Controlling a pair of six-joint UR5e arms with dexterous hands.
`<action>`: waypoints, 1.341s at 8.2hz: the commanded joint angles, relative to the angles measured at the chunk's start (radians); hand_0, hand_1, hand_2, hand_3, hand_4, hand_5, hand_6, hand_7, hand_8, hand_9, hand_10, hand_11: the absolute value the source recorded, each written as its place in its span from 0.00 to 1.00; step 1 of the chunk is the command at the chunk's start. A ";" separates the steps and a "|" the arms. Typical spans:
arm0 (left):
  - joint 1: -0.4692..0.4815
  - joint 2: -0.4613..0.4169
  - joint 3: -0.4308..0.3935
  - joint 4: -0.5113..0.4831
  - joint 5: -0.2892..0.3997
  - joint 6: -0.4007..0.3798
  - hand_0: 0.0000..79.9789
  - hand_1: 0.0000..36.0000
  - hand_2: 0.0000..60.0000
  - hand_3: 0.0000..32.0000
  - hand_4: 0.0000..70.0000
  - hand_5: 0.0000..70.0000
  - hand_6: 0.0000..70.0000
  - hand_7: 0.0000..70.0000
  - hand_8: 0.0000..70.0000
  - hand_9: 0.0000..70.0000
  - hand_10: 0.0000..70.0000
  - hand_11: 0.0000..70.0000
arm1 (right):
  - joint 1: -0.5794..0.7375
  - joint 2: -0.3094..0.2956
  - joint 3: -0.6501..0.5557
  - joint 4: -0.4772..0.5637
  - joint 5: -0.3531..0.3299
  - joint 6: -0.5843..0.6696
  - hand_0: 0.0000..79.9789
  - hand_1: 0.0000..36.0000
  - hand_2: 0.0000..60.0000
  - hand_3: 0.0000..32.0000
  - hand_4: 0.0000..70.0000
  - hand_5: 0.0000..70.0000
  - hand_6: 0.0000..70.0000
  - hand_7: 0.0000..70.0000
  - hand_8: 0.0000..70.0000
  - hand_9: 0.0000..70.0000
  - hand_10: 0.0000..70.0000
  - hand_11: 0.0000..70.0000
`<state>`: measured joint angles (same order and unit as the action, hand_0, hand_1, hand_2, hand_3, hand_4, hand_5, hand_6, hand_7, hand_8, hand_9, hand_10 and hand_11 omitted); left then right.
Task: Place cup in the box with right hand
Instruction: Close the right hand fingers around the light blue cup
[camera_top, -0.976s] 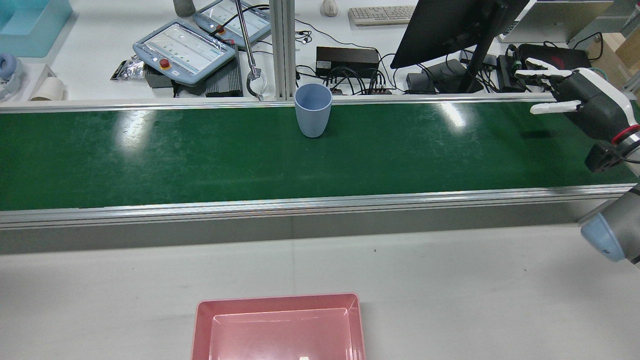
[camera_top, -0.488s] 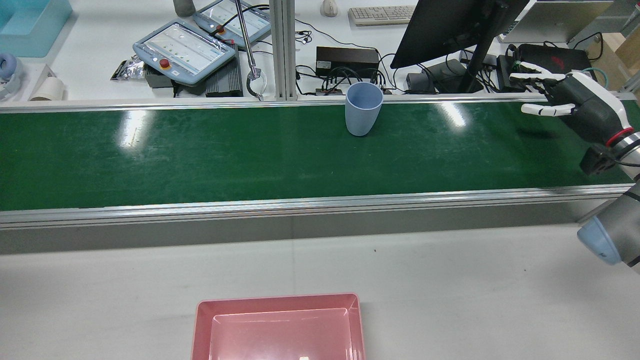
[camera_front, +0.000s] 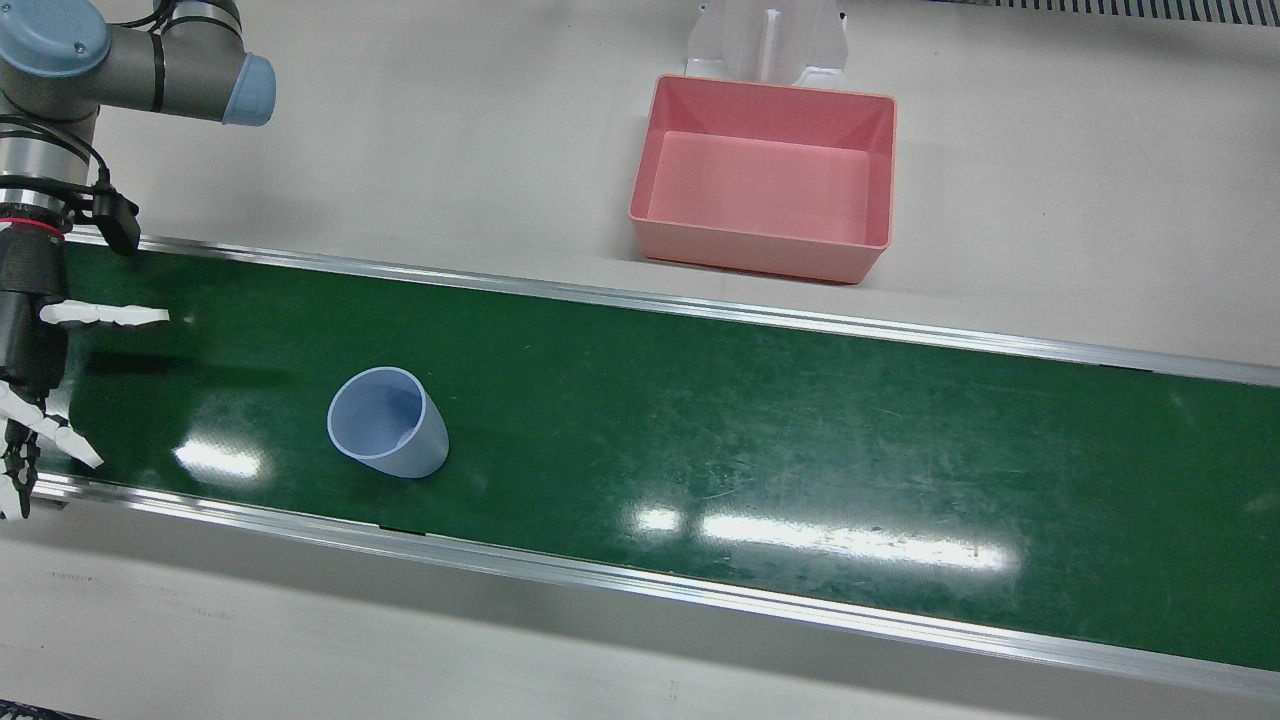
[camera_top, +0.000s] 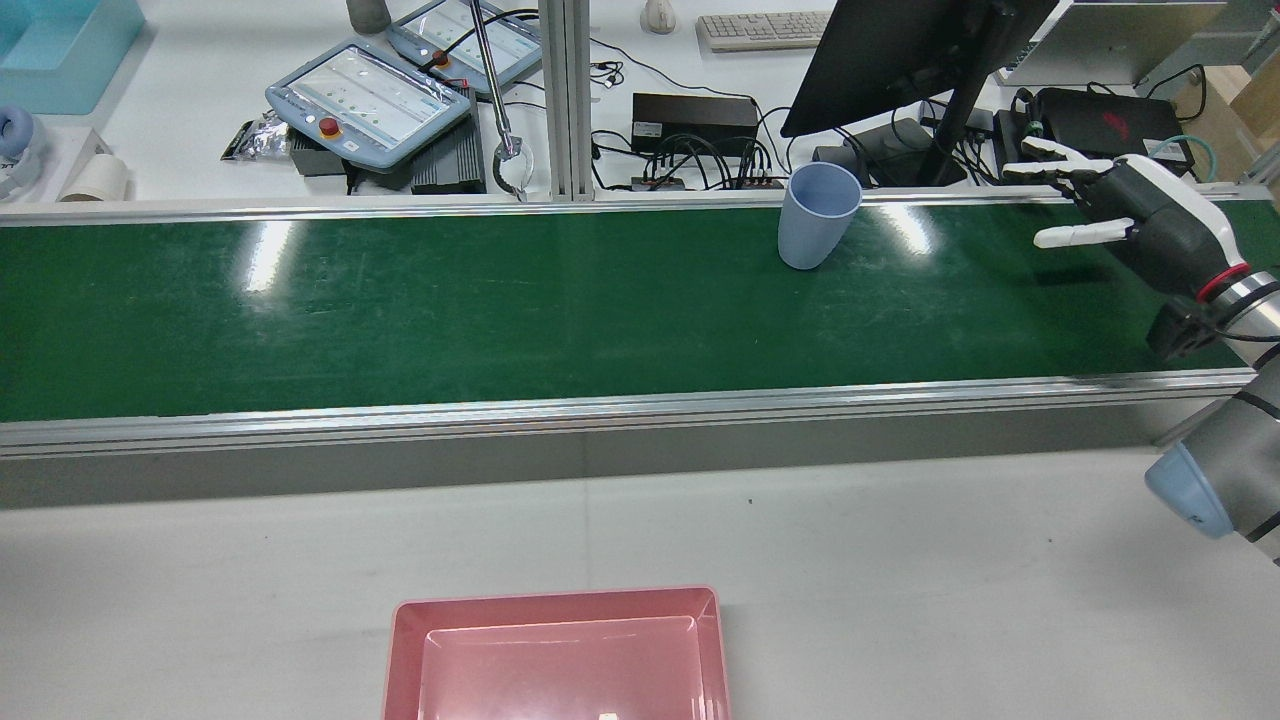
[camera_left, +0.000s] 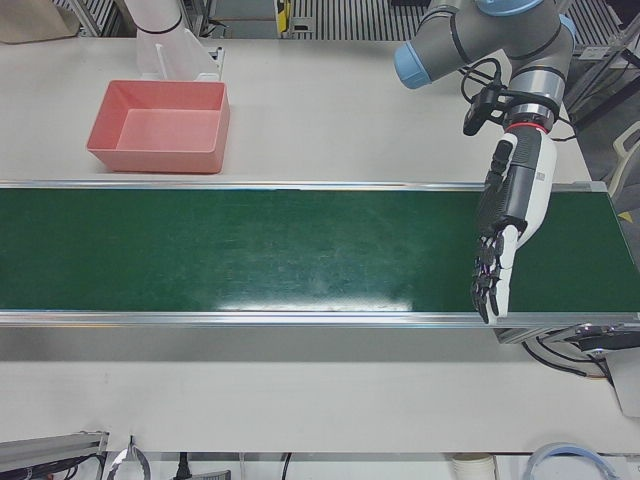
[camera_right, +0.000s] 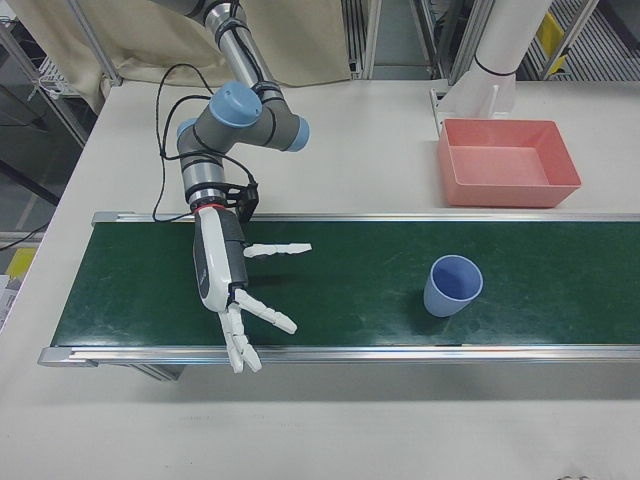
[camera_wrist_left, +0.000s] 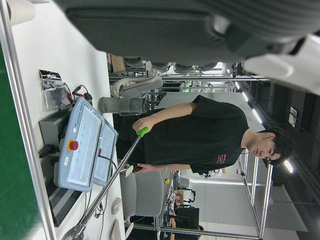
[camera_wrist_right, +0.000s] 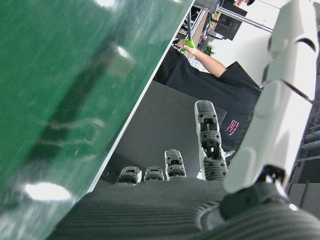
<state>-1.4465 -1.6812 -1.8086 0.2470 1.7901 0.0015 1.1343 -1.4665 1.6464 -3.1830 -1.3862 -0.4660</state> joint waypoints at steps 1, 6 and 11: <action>0.000 0.000 0.000 0.000 0.000 0.000 0.00 0.00 0.00 0.00 0.00 0.00 0.00 0.00 0.00 0.00 0.00 0.00 | -0.008 0.000 0.001 0.000 0.001 0.001 0.60 0.40 0.27 0.00 0.23 0.06 0.06 0.22 0.01 0.07 0.04 0.07; 0.000 0.000 0.000 0.000 0.000 0.000 0.00 0.00 0.00 0.00 0.00 0.00 0.00 0.00 0.00 0.00 0.00 0.00 | -0.041 0.014 0.006 -0.002 0.003 0.000 0.58 0.50 0.52 0.00 0.17 0.06 0.07 0.24 0.01 0.07 0.03 0.07; 0.000 0.000 0.000 0.000 0.000 0.000 0.00 0.00 0.00 0.00 0.00 0.00 0.00 0.00 0.00 0.00 0.00 0.00 | -0.036 0.012 0.006 0.003 0.034 0.013 0.53 0.21 0.41 0.00 0.46 0.10 0.42 1.00 0.53 0.89 0.32 0.47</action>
<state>-1.4465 -1.6812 -1.8085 0.2470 1.7901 0.0015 1.0953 -1.4528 1.6530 -3.1839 -1.3821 -0.4644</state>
